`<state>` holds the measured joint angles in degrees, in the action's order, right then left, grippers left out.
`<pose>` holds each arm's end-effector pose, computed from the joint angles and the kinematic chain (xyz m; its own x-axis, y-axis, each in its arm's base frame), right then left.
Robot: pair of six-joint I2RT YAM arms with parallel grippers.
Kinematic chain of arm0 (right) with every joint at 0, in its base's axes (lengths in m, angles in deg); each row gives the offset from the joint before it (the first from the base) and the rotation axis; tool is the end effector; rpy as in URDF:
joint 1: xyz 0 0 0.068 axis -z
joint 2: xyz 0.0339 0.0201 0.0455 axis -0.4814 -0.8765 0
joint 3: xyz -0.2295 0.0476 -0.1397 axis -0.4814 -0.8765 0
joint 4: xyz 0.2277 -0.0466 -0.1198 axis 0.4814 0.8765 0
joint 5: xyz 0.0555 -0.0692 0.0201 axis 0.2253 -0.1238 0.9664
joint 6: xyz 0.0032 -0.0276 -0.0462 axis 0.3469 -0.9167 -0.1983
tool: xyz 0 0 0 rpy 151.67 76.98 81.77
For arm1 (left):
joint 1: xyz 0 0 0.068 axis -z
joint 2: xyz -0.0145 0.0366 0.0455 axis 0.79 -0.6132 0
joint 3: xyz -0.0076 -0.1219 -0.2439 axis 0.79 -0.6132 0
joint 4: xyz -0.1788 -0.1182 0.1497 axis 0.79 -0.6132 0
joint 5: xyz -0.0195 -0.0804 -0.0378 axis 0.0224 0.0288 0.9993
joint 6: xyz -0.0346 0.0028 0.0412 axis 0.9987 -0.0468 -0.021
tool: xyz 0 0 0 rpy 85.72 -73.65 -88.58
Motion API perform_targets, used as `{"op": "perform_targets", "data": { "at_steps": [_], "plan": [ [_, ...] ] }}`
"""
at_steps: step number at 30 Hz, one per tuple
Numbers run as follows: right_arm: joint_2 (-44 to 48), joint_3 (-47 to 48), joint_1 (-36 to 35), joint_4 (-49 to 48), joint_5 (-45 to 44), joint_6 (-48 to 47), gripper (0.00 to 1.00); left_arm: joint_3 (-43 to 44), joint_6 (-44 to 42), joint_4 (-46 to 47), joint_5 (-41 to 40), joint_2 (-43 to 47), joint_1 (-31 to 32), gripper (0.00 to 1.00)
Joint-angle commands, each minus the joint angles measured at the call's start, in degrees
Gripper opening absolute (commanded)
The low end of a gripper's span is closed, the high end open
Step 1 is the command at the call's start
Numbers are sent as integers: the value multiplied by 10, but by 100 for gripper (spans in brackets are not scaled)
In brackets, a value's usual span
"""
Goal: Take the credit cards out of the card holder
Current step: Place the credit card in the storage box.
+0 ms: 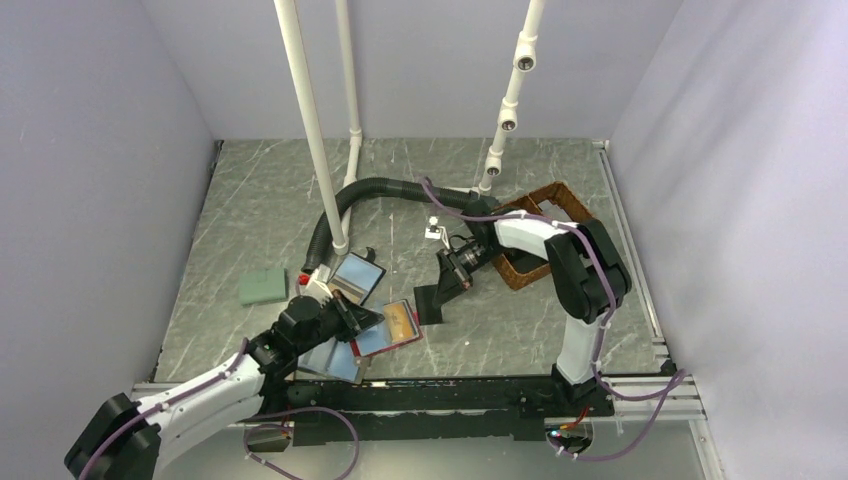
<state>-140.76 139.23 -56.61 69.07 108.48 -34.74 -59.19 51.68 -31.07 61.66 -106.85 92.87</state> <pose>0.2770 0.1838 0.1512 -0.7590 -0.5321 -0.3752 -0.5051 0.1177 0.8550 0.1127 -0.1025 0.1486 -0.7733 -0.5632 -0.2911 0.0202 0.4370 -0.8992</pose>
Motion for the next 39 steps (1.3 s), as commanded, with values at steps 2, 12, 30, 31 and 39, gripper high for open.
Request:
{"op": "perform_targets", "data": {
  "at_steps": [2,12,30,31,39],
  "plan": [
    [65,54,43,136,-63,-166,0,47,-4,-62,-8,-34,-3,0],
    [125,111,236,188,-107,-168,0,87,-36,-131,-15,-61,-4,0],
    [181,4,397,-35,-351,94,12,125,-91,-144,5,-82,-20,0],
    [170,4,397,-32,-361,95,17,125,-92,-142,6,-87,-21,0],
    [196,35,426,-44,-521,73,40,141,-105,-155,18,-97,-25,0]
  ]
}}
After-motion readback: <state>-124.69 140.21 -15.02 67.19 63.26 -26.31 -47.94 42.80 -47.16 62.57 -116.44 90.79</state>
